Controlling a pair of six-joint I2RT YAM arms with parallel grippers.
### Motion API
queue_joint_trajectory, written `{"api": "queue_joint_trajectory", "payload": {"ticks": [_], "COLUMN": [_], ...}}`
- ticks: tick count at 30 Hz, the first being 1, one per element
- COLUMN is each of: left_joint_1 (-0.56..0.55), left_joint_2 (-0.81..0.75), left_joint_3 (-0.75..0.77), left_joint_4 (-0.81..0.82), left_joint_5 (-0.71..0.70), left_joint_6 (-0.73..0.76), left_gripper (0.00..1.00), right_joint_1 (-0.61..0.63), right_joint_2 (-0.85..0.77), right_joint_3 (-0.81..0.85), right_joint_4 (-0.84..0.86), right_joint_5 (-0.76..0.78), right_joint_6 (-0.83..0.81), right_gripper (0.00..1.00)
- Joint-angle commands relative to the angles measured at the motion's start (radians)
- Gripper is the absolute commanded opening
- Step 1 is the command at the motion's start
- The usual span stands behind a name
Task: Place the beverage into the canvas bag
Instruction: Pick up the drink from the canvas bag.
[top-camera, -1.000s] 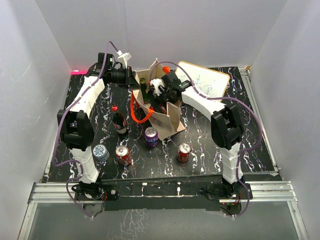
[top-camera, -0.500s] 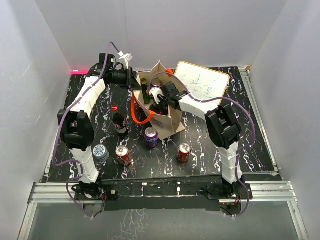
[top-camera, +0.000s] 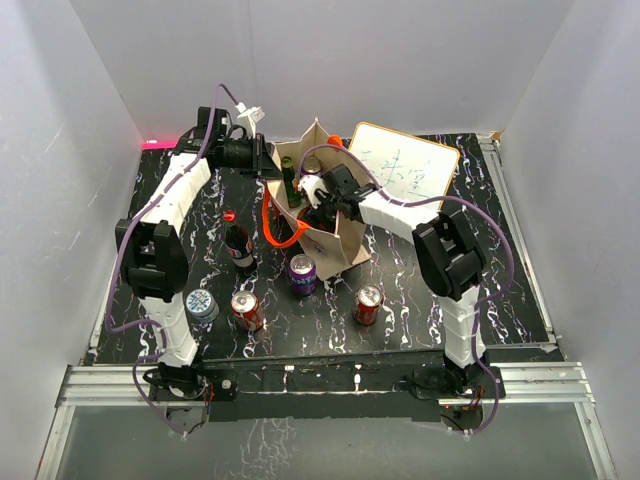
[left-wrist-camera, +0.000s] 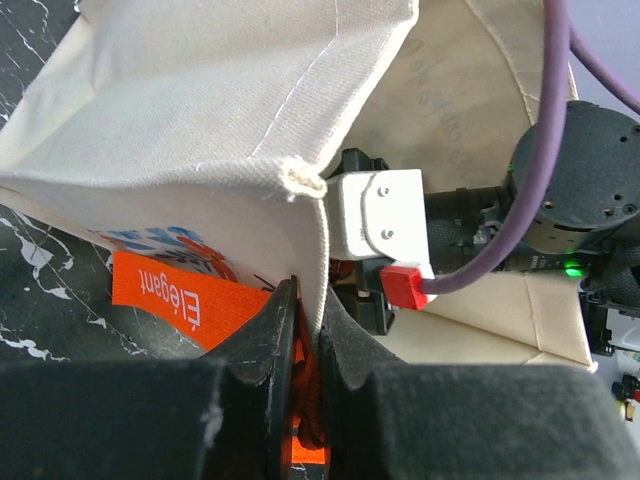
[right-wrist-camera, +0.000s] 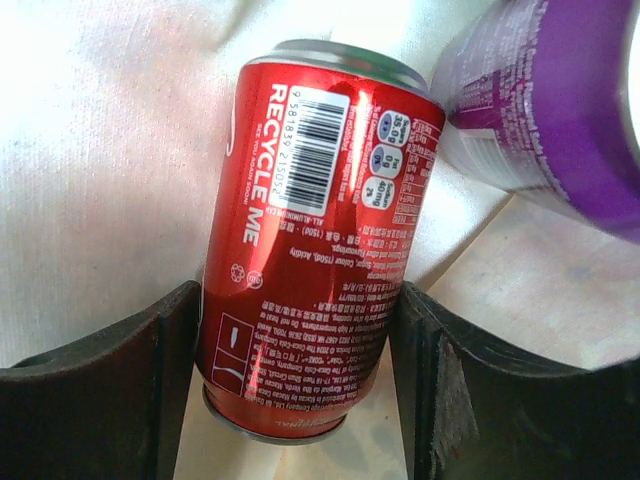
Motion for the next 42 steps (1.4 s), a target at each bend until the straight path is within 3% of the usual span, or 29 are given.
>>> {"api": "queue_joint_trajectory", "payload": {"ticks": [1, 6, 10, 12, 14, 16, 21, 25, 34, 42], "left_joint_1": [0.005, 0.005, 0.005, 0.005, 0.005, 0.005, 0.036, 0.067, 0.068, 0.046], "left_joint_2": [-0.044, -0.053, -0.084, -0.101, -0.118, -0.131, -0.145, -0.138, -0.200, -0.126], "left_joint_3": [-0.009, -0.021, -0.070, -0.095, -0.116, -0.130, -0.153, -0.146, -0.178, -0.011], "left_joint_4": [0.028, 0.101, 0.181, 0.215, 0.241, 0.259, 0.338, 0.404, 0.572, 0.465], "left_joint_5": [0.012, 0.053, 0.081, 0.086, 0.087, 0.087, 0.050, 0.062, 0.195, 0.285], "left_joint_6": [0.022, 0.074, 0.093, 0.105, 0.113, 0.118, 0.038, -0.045, 0.038, 0.122], "left_gripper": [0.00, 0.04, 0.13, 0.22, 0.40, 0.51, 0.66, 0.68, 0.70, 0.69], "right_joint_1": [-0.001, -0.013, -0.021, -0.027, -0.032, -0.041, -0.054, -0.053, -0.054, -0.054], "right_joint_2": [-0.112, -0.140, -0.167, -0.170, -0.165, -0.156, -0.148, -0.143, -0.149, -0.162], "right_joint_3": [0.072, 0.160, 0.195, 0.225, 0.261, 0.303, 0.343, 0.350, 0.408, 0.490], "right_joint_4": [0.004, -0.073, -0.088, -0.104, -0.126, -0.151, -0.168, -0.190, -0.226, -0.249], "right_joint_5": [-0.038, -0.066, -0.070, -0.064, -0.062, -0.062, -0.071, -0.074, -0.062, -0.048], "right_joint_6": [0.002, 0.031, 0.040, 0.047, 0.059, 0.079, 0.113, 0.127, 0.152, 0.187], "right_gripper": [0.08, 0.08, 0.08, 0.08, 0.08, 0.08, 0.08, 0.08, 0.08, 0.08]}}
